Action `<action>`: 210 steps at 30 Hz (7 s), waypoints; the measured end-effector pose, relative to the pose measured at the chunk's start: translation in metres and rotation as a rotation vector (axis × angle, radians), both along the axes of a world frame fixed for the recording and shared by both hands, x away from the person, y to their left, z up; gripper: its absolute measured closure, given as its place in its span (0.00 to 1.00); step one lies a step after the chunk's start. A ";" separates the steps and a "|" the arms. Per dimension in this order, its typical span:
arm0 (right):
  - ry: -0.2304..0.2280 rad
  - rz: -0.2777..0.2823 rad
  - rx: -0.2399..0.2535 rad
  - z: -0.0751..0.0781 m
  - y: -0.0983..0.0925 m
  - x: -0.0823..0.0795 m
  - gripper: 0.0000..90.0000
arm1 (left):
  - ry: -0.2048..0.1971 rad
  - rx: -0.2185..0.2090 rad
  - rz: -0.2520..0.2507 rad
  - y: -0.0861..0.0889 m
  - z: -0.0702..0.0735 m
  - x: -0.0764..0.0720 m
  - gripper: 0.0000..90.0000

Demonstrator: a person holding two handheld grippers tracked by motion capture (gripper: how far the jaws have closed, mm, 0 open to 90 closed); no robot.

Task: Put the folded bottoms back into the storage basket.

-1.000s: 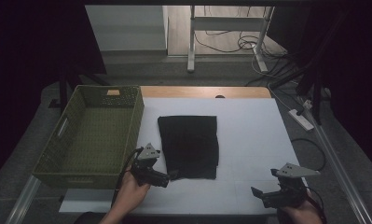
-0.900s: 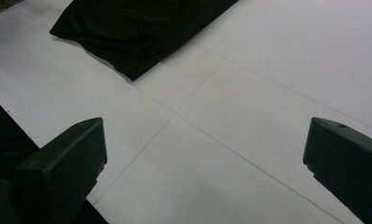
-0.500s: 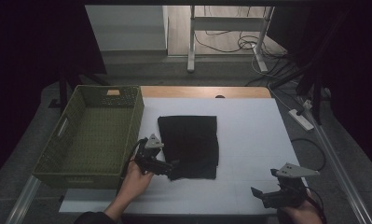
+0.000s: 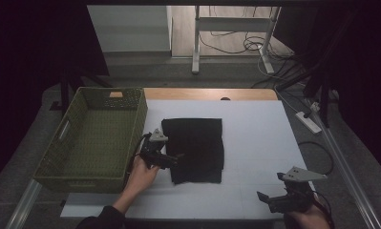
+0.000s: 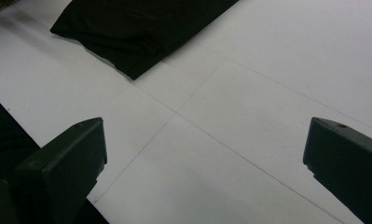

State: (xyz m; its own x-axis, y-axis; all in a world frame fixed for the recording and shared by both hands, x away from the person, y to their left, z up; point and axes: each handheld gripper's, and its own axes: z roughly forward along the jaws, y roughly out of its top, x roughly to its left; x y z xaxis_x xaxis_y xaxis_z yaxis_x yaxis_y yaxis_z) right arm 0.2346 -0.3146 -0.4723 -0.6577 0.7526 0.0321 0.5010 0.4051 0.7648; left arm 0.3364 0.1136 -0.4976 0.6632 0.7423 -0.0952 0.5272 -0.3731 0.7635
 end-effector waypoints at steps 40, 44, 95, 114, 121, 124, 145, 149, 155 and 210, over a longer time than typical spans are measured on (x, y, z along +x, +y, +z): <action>0.006 0.004 0.003 0.000 0.000 0.001 0.00 | 0.085 -0.009 0.261 0.004 -0.012 0.089 0.00; 0.006 0.004 0.003 0.000 0.000 0.001 0.00 | 0.105 -0.009 0.269 0.003 -0.018 0.097 0.00; 0.003 0.024 -0.013 0.000 0.002 0.000 0.00 | 0.134 0.099 0.287 -0.001 -0.042 0.143 0.51; -0.001 0.054 0.018 0.001 0.005 0.004 0.00 | 0.104 0.012 0.218 0.000 -0.048 0.138 0.88; -0.022 0.088 0.016 -0.001 0.012 0.010 0.00 | 0.095 0.003 0.224 0.000 -0.050 0.136 0.87; -0.033 0.102 0.016 0.000 0.016 0.012 0.00 | 0.088 0.011 0.222 -0.001 -0.050 0.135 0.87; 0.020 0.191 0.040 -0.006 0.049 0.029 0.00 | 0.091 -0.001 0.219 0.000 -0.050 0.135 0.87; 0.030 0.198 0.040 -0.007 0.056 0.033 0.00 | 0.081 0.011 0.222 -0.002 -0.050 0.134 0.87; 0.058 0.215 0.036 -0.008 0.065 0.039 0.00 | 0.090 -0.001 0.221 0.000 -0.050 0.135 0.87; 0.115 0.510 -0.243 -0.057 0.183 0.109 0.08 | 0.093 -0.009 0.222 0.000 -0.051 0.135 0.88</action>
